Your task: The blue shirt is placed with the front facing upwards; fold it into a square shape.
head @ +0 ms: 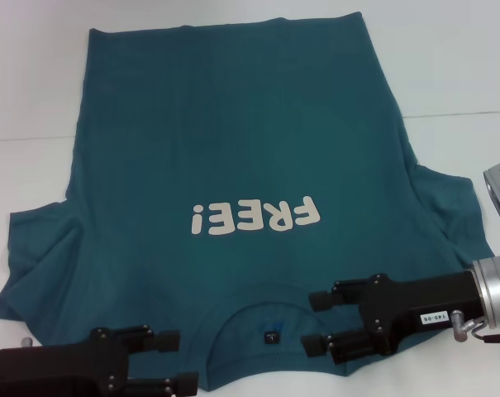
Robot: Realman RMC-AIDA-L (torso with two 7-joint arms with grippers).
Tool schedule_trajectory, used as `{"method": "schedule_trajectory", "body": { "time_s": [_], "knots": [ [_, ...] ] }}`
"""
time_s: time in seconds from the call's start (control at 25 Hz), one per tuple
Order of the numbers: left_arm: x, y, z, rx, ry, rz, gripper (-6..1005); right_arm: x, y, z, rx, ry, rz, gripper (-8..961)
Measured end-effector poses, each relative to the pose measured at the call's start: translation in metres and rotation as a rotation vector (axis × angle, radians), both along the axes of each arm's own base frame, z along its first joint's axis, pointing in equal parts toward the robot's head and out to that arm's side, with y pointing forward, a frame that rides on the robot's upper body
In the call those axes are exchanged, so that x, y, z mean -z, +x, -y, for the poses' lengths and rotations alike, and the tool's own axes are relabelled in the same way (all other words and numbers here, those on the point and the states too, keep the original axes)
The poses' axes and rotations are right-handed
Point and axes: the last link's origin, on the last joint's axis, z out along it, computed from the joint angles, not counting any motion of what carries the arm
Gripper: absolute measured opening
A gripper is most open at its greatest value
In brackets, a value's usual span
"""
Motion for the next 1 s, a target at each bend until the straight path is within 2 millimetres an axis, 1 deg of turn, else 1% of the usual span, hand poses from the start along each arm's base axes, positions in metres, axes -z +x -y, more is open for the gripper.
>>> {"method": "schedule_trajectory", "body": {
  "time_s": [0.44, 0.52, 0.64, 0.72, 0.88, 1.0],
  "knots": [
    [0.0, 0.0, 0.0, -0.001, -0.001, 0.001, 823, -0.001, 0.001, 0.0, 0.004, 0.001, -0.001, 866],
    [-0.001, 0.0, -0.001, -0.025, -0.007, 0.008, 823, -0.001, 0.001, 0.0, 0.012, 0.002, -0.002, 866],
    [-0.009, 0.0, -0.011, -0.136, -0.021, 0.023, 823, -0.006, 0.001, -0.004, 0.062, 0.011, -0.013, 866],
    [-0.018, -0.001, -0.021, -0.239, -0.031, 0.04, 823, -0.012, 0.003, -0.01, 0.128, 0.026, -0.019, 866],
    [-0.037, -0.002, -0.041, -0.447, -0.027, 0.112, 823, -0.025, 0.007, -0.025, 0.308, 0.043, -0.024, 866],
    [-0.046, -0.009, -0.053, -0.622, -0.017, 0.165, 823, -0.034, 0.011, -0.034, 0.442, 0.041, -0.029, 866]
  ]
}}
